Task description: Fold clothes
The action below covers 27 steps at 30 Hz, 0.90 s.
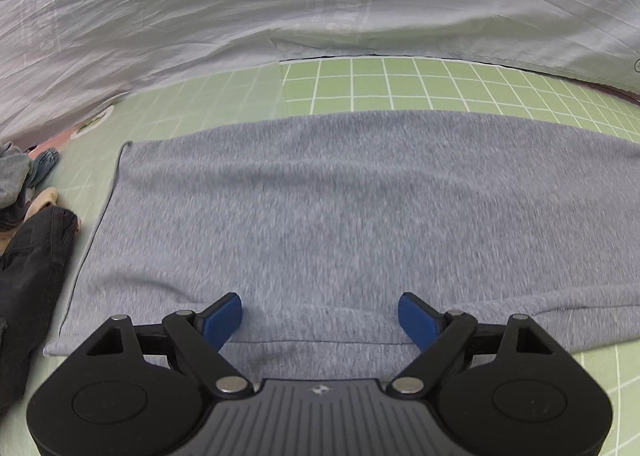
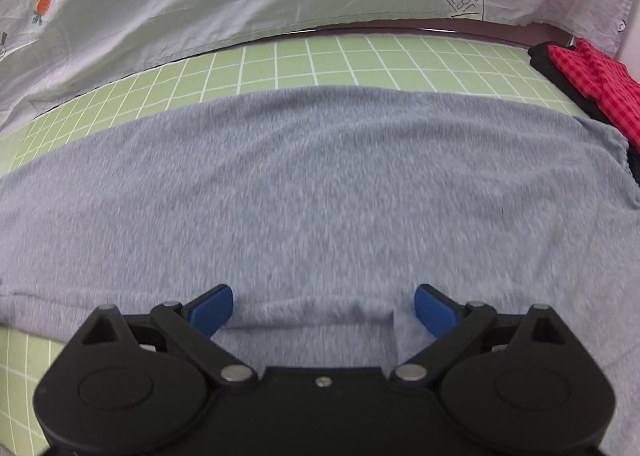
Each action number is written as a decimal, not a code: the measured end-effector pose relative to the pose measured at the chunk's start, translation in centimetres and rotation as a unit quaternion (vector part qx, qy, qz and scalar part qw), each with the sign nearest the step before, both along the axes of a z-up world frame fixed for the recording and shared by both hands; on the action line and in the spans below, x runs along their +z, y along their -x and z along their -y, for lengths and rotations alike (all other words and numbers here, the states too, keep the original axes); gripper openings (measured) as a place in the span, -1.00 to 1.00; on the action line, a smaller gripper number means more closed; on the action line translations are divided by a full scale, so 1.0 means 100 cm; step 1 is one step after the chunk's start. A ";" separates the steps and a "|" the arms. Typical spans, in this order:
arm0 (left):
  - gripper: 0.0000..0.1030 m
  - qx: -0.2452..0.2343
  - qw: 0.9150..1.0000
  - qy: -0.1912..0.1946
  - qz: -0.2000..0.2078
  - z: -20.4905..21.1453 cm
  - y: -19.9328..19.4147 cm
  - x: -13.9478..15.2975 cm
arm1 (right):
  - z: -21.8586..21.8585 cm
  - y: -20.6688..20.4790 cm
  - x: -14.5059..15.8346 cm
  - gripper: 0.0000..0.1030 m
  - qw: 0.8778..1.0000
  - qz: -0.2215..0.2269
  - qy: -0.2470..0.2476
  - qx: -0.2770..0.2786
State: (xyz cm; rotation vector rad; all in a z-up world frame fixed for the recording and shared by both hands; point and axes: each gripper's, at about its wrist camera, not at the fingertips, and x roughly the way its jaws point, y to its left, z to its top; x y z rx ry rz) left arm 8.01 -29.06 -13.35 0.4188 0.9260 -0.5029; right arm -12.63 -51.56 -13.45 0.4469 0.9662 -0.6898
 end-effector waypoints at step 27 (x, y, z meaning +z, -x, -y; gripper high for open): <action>0.72 0.042 0.997 0.063 0.016 -0.029 -0.034 0.029 | 0.000 -0.019 0.016 0.92 0.999 0.018 0.031 -0.014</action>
